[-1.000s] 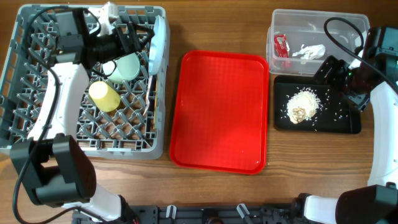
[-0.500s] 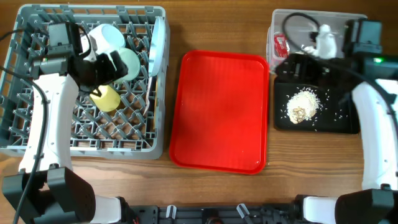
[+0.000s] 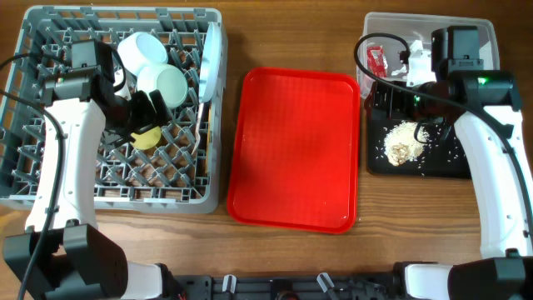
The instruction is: Sort waste into correct bins and load items into the dishwasher rack
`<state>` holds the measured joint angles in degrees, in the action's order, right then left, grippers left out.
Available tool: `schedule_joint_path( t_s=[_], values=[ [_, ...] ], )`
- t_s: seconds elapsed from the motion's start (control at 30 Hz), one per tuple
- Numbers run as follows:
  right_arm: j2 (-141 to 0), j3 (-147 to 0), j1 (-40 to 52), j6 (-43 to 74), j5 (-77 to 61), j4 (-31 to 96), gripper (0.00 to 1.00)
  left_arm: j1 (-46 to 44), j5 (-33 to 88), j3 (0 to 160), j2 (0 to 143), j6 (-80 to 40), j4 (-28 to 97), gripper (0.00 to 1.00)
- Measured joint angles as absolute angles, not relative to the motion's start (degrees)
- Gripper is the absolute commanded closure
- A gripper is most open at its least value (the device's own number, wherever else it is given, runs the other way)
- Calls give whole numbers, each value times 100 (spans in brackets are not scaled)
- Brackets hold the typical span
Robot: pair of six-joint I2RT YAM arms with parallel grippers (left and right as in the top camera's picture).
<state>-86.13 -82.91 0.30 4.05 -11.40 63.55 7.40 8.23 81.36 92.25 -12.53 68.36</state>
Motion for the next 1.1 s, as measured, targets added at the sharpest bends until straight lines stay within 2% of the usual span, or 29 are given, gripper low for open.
schedule_joint_path(
  t_s=[0.2,0.33,0.5,0.73,1.1],
  values=[
    [-7439,-7376,30,395,-1050,5468,0,327,864,7389,8530,-1070,6388,0],
    [-6261,-6622,30,377,-1017,4993,0,202,860,6464,7223,-967,5846,0],
    [-5315,-6208,30,377,-1000,5256,0,202,860,5465,5312,-799,5310,0],
    [-5157,-6195,30,377,-1000,5441,0,202,858,5207,3717,-773,5509,0],
    [-6016,-6195,30,377,-1000,5439,0,202,858,5199,3481,-757,5522,0]
  ],
)
